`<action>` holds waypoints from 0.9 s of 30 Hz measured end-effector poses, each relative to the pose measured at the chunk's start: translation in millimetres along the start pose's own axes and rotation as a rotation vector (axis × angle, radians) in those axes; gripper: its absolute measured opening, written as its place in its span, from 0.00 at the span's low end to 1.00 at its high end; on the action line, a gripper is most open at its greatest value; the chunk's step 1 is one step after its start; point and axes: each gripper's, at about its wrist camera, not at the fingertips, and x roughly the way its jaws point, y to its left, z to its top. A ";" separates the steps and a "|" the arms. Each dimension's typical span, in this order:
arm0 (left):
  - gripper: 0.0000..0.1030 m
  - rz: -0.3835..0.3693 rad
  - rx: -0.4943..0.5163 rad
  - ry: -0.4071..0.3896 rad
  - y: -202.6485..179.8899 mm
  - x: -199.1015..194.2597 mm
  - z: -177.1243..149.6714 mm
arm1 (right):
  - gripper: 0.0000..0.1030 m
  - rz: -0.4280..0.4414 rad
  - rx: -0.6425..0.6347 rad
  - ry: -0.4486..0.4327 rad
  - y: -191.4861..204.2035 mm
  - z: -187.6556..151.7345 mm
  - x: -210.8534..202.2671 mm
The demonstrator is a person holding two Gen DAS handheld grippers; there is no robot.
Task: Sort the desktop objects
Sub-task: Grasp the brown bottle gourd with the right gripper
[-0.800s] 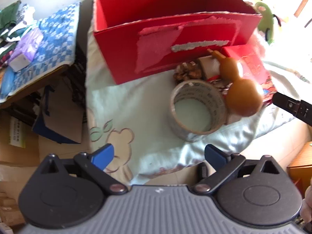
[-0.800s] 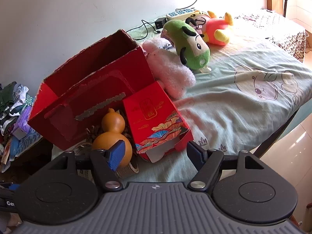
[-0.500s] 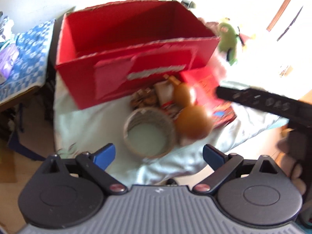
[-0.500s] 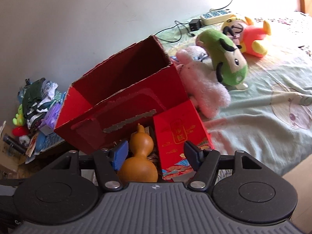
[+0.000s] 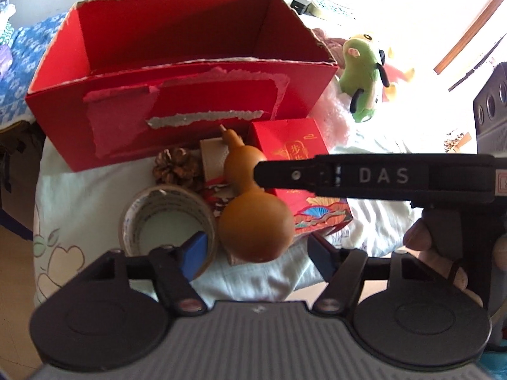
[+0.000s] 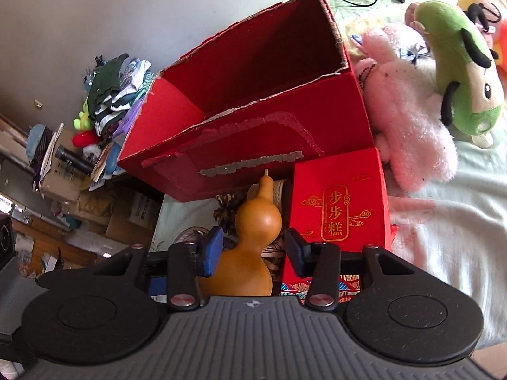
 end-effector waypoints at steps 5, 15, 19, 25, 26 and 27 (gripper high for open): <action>0.53 0.009 -0.047 0.016 0.0 8.1 6.1 | 0.43 0.032 -0.019 0.090 -1.8 8.3 12.1; 0.54 0.026 0.014 0.056 -9.5 20.6 24.0 | 0.39 0.042 0.122 0.124 -21.0 13.6 14.3; 0.58 0.043 0.032 0.067 -10.1 26.6 31.7 | 0.34 0.056 0.138 0.141 -19.5 14.0 19.2; 0.57 0.032 0.057 0.061 -14.5 29.0 33.3 | 0.26 0.074 0.168 0.124 -31.2 14.5 12.7; 0.57 0.031 0.060 0.056 -15.3 26.7 33.2 | 0.26 0.083 0.171 0.120 -31.5 14.5 11.9; 0.57 0.028 0.066 0.051 -16.4 23.7 33.5 | 0.26 0.092 0.169 0.116 -31.2 15.0 9.8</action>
